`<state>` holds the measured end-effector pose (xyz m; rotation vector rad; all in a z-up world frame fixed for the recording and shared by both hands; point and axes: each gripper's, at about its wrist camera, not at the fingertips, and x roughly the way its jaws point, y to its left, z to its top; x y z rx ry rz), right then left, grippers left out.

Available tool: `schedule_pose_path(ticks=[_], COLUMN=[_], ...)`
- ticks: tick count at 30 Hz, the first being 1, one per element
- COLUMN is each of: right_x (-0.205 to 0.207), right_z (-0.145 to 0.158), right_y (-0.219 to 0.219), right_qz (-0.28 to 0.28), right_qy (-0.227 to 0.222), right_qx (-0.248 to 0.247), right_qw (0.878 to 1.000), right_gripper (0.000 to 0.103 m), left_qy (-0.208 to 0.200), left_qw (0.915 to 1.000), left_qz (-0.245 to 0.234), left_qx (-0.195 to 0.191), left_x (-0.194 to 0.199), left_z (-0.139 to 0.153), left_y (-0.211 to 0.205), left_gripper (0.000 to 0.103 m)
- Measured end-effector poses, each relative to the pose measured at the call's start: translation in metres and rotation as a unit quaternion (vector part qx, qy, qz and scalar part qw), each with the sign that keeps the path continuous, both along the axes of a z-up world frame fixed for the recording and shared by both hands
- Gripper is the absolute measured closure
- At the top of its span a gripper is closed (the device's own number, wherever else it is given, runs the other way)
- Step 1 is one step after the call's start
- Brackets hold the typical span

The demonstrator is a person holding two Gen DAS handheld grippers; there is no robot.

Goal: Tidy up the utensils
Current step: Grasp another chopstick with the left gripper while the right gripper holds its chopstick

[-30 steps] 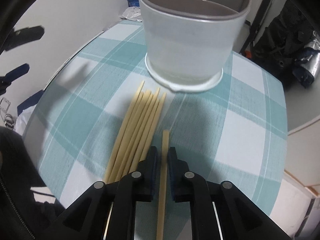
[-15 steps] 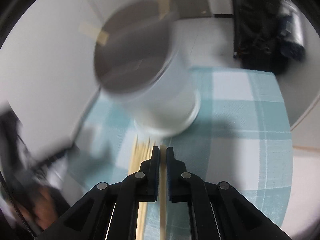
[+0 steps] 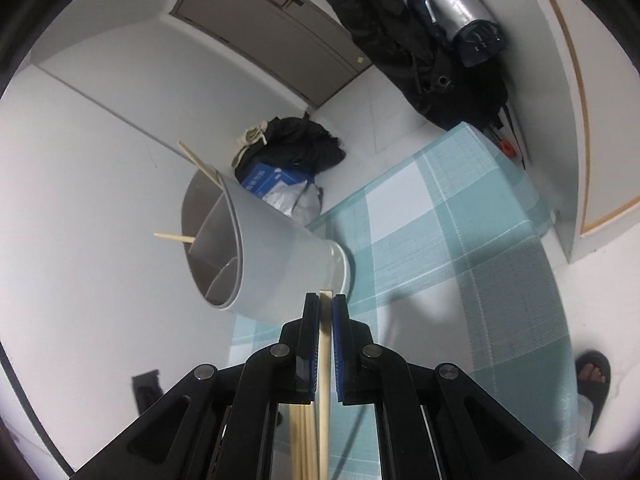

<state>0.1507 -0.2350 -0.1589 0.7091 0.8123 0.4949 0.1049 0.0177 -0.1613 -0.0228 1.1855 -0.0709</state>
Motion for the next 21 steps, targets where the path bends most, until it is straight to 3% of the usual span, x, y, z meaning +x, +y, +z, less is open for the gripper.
schedule_pose_path(ticks=[4,8,18,21], right_x=[-0.002,-0.014,-0.020,-0.020], right_z=[0.001,0.006,0.017,0.016], right_y=[-0.021,-0.025,-0.035,-0.039], right_qz=[-0.011,-0.025,-0.027,-0.028], right_qy=[-0.013,-0.027,-0.048,-0.043], right_qx=[0.025,0.001,0.013,0.016], right_qw=[1.000,0.999,0.998,0.999], right_gripper=[0.097,0.097,0.097,0.097], left_qy=[0.003,0.017,0.020,0.010], left_qw=[1.0000,0.9998,0.9993,0.9979], left_qz=[-0.002,0.007,0.013,0.023], left_qx=[0.005,0.004,0.029,0.060], left_x=[-0.002,-0.002,0.019,0.028], left_z=[0.000,-0.001,-0.004,-0.002], left_y=[-0.006,0.000,-0.004,-0.007], left_gripper=[0.007,0.007,0.007,0.007])
